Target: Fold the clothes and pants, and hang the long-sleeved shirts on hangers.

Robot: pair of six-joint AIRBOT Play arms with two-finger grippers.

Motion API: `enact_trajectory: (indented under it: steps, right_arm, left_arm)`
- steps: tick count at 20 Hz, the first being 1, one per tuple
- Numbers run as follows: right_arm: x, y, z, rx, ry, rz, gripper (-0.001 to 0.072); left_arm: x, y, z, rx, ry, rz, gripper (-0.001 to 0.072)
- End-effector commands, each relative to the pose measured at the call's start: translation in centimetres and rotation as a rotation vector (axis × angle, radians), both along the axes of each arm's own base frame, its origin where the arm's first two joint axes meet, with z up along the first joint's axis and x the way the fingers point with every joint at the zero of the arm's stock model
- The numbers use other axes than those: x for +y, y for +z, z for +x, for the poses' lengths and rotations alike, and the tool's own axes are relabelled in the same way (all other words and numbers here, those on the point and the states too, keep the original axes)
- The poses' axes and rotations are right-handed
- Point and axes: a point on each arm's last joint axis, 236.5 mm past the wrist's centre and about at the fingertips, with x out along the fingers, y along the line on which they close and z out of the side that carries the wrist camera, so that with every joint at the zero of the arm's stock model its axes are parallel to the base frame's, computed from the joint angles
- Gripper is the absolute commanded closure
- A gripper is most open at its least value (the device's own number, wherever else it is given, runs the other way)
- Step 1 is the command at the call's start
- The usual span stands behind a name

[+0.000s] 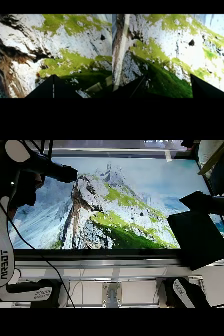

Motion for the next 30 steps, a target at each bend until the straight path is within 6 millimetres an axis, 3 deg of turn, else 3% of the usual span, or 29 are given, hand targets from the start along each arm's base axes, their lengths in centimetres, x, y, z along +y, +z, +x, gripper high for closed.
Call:
enact_trajectory:
  steps: [1,11,14,16,18,20,22,26,30]
  right_arm:
    - [0.1,0.0,0.0,-0.001,0.002,-0.001,0.0116]
    - [-0.2,0.4,0.5,-0.025,-0.014,-0.002,0.0116]
    - [-0.2,0.4,0.5,-0.027,-0.015,-0.003,0.0116]
    - [-0.4,0.5,0.8,-0.036,-0.023,-0.006,0.0116]
    - [-0.6,0.8,1.1,-0.054,-0.035,-0.008,0.0116]
    - [-0.9,1.2,1.7,-0.080,-0.051,-0.010,0.0116]
    - [-1.3,1.6,2.2,-0.108,-0.070,-0.015,0.0116]
    - [-2.2,2.6,3.3,-0.165,-0.109,-0.025,0.0116]
    - [-2.6,2.9,3.7,-0.184,-0.125,-0.033,0.0116]
  left_arm:
    - [0.0,0.0,0.0,-0.001,0.001,0.000,0.0693]
    - [0.0,0.0,0.0,-0.001,0.001,0.000,0.0693]
    - [0.6,0.9,3.0,-0.124,0.020,0.015,0.0693]
    - [3.5,0.8,5.4,-0.203,0.084,0.127,0.0693]
    - [8.5,1.4,7.9,-0.315,0.156,0.351,0.0693]
    - [14.6,3.9,10.1,-0.448,0.275,0.574,0.0693]
    - [18.2,6.0,10.9,-0.518,0.365,0.639,0.0693]
    - [21.6,7.4,12.9,-0.618,0.430,0.622,0.0693]
    - [23.8,6.0,13.6,-0.592,0.455,0.639,0.0693]
